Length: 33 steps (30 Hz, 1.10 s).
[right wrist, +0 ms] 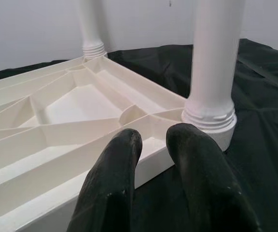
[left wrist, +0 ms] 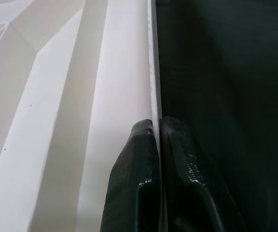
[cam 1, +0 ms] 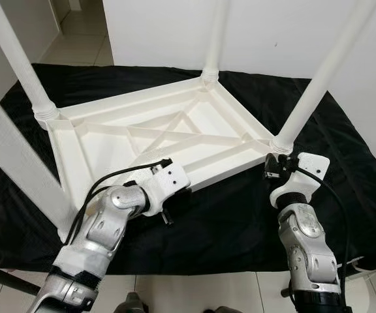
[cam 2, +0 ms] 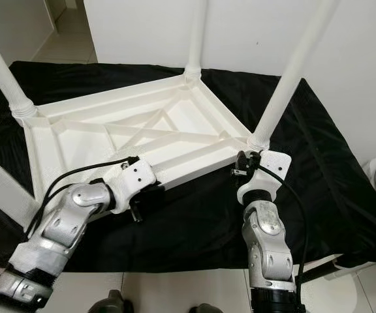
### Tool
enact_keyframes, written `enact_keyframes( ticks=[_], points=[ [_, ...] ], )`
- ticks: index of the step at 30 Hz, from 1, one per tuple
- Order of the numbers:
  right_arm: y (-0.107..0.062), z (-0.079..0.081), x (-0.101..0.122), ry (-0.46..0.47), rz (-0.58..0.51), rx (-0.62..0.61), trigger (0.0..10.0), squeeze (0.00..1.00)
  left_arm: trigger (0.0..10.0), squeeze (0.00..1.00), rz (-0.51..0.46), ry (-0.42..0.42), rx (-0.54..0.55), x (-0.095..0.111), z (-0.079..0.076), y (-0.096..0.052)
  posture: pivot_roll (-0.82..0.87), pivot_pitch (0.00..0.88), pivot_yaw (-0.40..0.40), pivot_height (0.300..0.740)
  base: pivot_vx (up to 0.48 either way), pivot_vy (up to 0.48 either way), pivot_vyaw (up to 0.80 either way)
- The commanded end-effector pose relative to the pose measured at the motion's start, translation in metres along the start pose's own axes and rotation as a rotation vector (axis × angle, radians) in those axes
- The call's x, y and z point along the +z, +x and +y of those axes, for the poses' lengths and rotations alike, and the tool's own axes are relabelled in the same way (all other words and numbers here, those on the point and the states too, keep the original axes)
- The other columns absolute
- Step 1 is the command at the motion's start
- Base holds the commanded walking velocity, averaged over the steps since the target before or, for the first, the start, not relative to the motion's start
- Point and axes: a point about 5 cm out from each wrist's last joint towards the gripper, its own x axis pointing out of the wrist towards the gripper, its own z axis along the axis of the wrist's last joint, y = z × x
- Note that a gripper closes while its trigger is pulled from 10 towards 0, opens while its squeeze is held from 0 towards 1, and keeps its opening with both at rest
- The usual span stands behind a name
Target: Building children table
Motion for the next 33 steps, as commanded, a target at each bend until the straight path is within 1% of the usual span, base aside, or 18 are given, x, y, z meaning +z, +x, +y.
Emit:
enact_keyframes(
  ticks=[1,3,4,11,12,13,15,17,21,22,23,24,26,28,29,30,32,33],
  points=[
    [-0.001,-0.003,-0.003,-0.003,0.005,-0.019,10.0,0.00,4.6,0.00,-0.111,0.050,-0.004,0.021,-0.005,0.012,0.01,0.021,-0.032,0.740,0.000,0.000,0.00],
    [-0.001,-0.003,-0.003,-0.003,0.006,-0.021,10.0,0.00,4.6,0.00,-0.110,0.055,0.001,0.023,-0.006,0.015,0.01,0.020,-0.031,0.740,0.000,0.000,0.00],
    [-0.002,-0.003,-0.002,-0.002,0.004,-0.024,10.0,0.00,10.0,0.00,-0.104,0.055,0.018,0.023,-0.005,0.017,0.01,0.021,-0.028,0.740,0.000,0.000,0.00],
    [-0.002,-0.004,-0.002,-0.001,-0.001,-0.034,10.0,0.00,10.0,0.00,-0.105,0.029,0.058,0.025,0.003,0.017,0.01,0.020,-0.024,0.740,0.000,0.000,0.00],
    [-0.002,-0.004,-0.002,-0.001,0.000,-0.033,10.0,0.00,10.0,1.00,-0.116,0.007,0.051,0.026,0.004,0.015,0.01,0.020,-0.025,0.740,0.000,0.000,0.00],
    [-0.002,-0.003,-0.002,-0.001,0.000,-0.031,10.0,0.00,10.0,1.00,-0.130,-0.008,0.041,0.027,0.004,0.012,0.01,0.020,-0.026,0.740,0.000,0.000,0.00],
    [-0.002,-0.003,-0.003,-0.001,0.001,-0.029,10.0,0.00,10.0,1.00,-0.141,-0.009,0.043,0.027,0.005,0.009,0.02,0.022,-0.025,0.740,0.000,0.000,0.00],
    [-0.001,-0.001,-0.003,-0.001,0.001,-0.025,10.0,0.00,10.0,1.00,-0.165,0.017,0.065,0.029,0.005,0.004,0.02,0.024,-0.028,0.740,0.000,0.000,0.00],
    [-0.001,-0.001,-0.003,-0.001,0.001,-0.023,10.0,0.00,10.0,1.00,-0.175,0.024,0.071,0.030,0.005,0.002,0.02,0.024,-0.028,0.740,0.000,0.000,0.00],
    [-0.002,-0.001,-0.003,0.000,0.001,-0.021,10.0,0.00,10.0,0.00,-0.185,0.020,0.066,0.030,0.004,-0.003,0.02,0.027,-0.032,0.740,0.000,0.000,0.00],
    [-0.002,0.000,-0.004,0.001,0.005,-0.016,10.0,0.00,10.0,0.00,-0.189,0.031,0.027,0.028,-0.001,-0.010,0.03,0.030,-0.038,0.740,0.000,0.000,0.00],
    [-0.002,0.000,-0.004,0.001,0.005,-0.016,10.0,0.00,10.0,0.00,-0.189,0.031,0.027,0.028,-0.001,-0.010,0.03,0.030,-0.038,0.740,0.000,0.000,0.00],
    [-0.002,0.001,-0.005,0.003,0.009,-0.009,10.0,0.00,10.0,0.00,-0.193,0.053,-0.035,0.025,-0.007,-0.018,0.04,0.031,-0.045,0.740,0.000,0.000,0.00],
    [-0.001,0.003,-0.005,0.003,0.011,0.000,10.0,0.00,10.0,0.00,-0.178,0.083,-0.048,0.021,-0.008,-0.021,0.05,0.032,-0.049,0.740,0.000,0.000,0.00],
    [0.000,0.003,-0.005,0.003,0.011,0.004,10.0,0.00,10.0,0.00,-0.156,0.115,-0.059,0.017,-0.008,-0.021,0.05,0.032,-0.049,0.740,0.000,0.000,0.00],
    [0.000,0.003,-0.005,0.003,0.011,0.004,10.0,0.00,10.0,0.00,-0.156,0.115,-0.059,0.017,-0.008,-0.021,0.05,0.032,-0.049,0.740,0.000,0.000,0.00],
    [0.002,0.004,-0.004,0.003,0.008,0.009,10.0,0.00,10.0,0.00,-0.109,0.192,-0.068,0.009,-0.007,-0.022,0.04,0.031,-0.046,0.740,0.000,0.000,0.00],
    [0.002,0.004,-0.004,0.003,0.008,0.009,10.0,0.00,10.0,0.00,-0.109,0.192,-0.068,0.009,-0.007,-0.022,0.04,0.031,-0.046,0.740,0.000,0.000,0.00]
  ],
)
